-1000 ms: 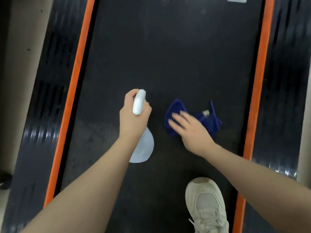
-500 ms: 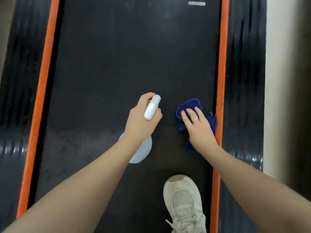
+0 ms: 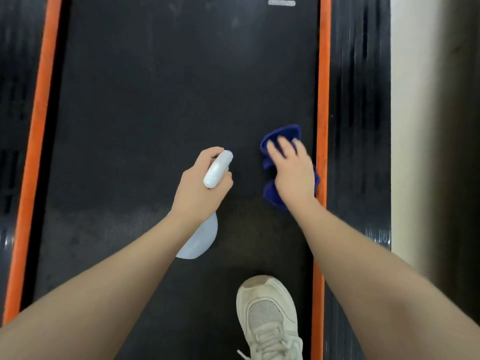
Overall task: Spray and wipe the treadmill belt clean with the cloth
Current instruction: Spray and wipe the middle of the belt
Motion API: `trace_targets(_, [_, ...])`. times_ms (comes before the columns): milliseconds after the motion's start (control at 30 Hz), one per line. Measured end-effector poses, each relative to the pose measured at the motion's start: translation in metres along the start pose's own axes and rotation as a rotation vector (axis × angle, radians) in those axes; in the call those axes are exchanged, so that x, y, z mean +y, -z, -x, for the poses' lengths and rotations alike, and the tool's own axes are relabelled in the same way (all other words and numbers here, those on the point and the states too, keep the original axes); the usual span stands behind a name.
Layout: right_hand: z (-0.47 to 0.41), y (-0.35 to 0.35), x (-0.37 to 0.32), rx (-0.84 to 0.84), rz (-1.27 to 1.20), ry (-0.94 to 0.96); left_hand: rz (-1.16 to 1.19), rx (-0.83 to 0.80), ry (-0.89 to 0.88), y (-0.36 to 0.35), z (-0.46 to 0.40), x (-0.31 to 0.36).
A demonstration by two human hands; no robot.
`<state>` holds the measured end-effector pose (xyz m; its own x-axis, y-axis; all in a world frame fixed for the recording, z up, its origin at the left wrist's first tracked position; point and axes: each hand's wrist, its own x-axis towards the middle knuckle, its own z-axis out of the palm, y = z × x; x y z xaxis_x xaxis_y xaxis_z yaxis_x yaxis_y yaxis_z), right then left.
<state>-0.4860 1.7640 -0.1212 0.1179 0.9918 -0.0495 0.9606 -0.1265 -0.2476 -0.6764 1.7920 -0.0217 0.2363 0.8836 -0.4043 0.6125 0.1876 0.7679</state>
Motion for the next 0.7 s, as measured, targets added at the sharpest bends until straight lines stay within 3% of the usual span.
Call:
trace_targets(100, [0.009,-0.002,-0.007,0.062,-0.015,-0.106,-0.009,0.006,0.002,0.001,-0.001,0.000])
trace_targets(267, [0.090,-0.013,-0.017,0.071,0.004,0.108,0.008,0.004,0.037,0.005,0.001,-0.002])
trace_targets(367, [0.059,-0.011,-0.006,0.088,0.079,0.189,0.008,0.018,0.043,0.005,0.002,-0.006])
trace_targets(533, [-0.001,-0.001,-0.018,0.092,0.042,-0.148,0.020,0.044,0.041,0.006,0.004,-0.008])
trace_targets(600, [0.027,-0.002,-0.027,0.114,0.057,-0.050,0.034,0.049,0.056,0.010,0.006,-0.006])
trace_targets(700, [0.078,-0.006,-0.037,0.014,0.004,0.160,0.044,0.058,0.082,0.013,0.006,-0.005])
